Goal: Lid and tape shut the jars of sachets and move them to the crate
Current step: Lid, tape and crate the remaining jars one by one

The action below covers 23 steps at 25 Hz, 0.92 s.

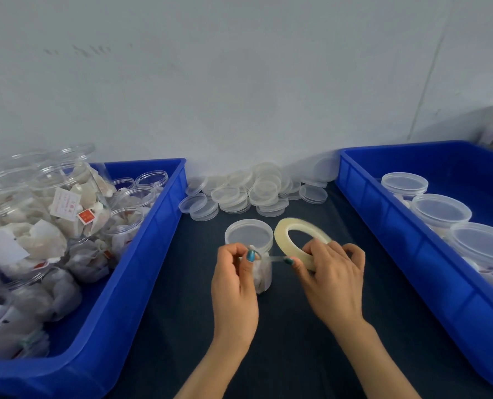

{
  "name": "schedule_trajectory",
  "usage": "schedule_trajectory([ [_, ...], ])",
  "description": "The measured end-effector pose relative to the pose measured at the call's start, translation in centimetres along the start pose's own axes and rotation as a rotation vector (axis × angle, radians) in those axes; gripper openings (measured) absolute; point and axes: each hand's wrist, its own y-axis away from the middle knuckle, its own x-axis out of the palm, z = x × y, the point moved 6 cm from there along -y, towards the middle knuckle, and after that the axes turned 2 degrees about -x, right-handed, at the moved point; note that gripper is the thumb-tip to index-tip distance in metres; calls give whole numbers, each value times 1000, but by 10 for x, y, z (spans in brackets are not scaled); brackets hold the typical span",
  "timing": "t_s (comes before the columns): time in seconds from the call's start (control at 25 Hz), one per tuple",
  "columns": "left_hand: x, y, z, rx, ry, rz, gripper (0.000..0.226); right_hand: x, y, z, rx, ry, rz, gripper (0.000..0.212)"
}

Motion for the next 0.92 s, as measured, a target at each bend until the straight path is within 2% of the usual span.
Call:
schedule_trajectory([
  [0.12, -10, -2, 9, -92, 100, -97, 10, 7, 1, -5, -6, 56, 48, 47],
  [0.36, -24, 2, 33, -227, 190, -226, 12, 19, -2, -8, 125, 89, 128, 75],
  [0.48, -29, 1, 42, -271, 216, -261, 10, 23, -5, -4, 132, 71, 140, 76],
  [0.72, -24, -15, 50, -300, 182, -261, 12, 31, -17, -1, 116, 106, 193, 78],
  [0.92, -13, -32, 57, -301, 154, -172, 12, 37, -21, -2, 99, 80, 232, 80],
])
